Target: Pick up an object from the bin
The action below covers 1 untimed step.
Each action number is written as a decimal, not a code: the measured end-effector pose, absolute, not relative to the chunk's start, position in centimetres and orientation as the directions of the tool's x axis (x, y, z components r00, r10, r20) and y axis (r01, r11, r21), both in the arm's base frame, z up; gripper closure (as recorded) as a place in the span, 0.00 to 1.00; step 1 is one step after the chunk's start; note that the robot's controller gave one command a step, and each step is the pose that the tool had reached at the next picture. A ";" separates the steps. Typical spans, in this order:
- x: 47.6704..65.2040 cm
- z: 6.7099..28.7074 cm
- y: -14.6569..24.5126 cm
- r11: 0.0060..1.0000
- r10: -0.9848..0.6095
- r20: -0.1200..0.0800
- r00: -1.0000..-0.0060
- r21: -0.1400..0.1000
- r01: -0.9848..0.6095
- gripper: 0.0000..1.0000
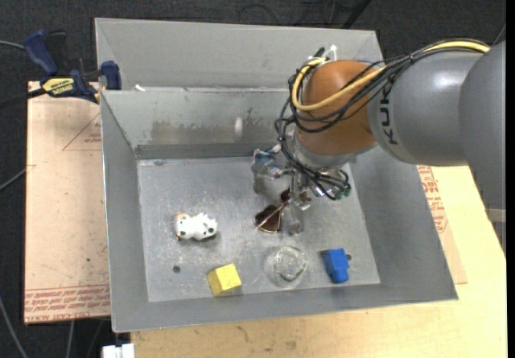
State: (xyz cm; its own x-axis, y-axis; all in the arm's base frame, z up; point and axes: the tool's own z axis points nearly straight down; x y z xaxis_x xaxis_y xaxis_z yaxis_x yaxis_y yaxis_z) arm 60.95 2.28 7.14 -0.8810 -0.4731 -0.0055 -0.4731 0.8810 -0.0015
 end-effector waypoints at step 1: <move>61.1 7.1 1.4 0.786 -0.619 -0.005 -0.786 -0.001 -0.619 1.00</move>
Offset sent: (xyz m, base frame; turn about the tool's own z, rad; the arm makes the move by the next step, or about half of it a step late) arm 0.0000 0.0000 0.0000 0.0000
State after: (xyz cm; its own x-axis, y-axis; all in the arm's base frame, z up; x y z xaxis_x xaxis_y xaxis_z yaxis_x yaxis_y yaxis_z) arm 61.05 1.42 7.07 -0.7855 -0.6188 -0.0049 -0.6188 0.7855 -0.0009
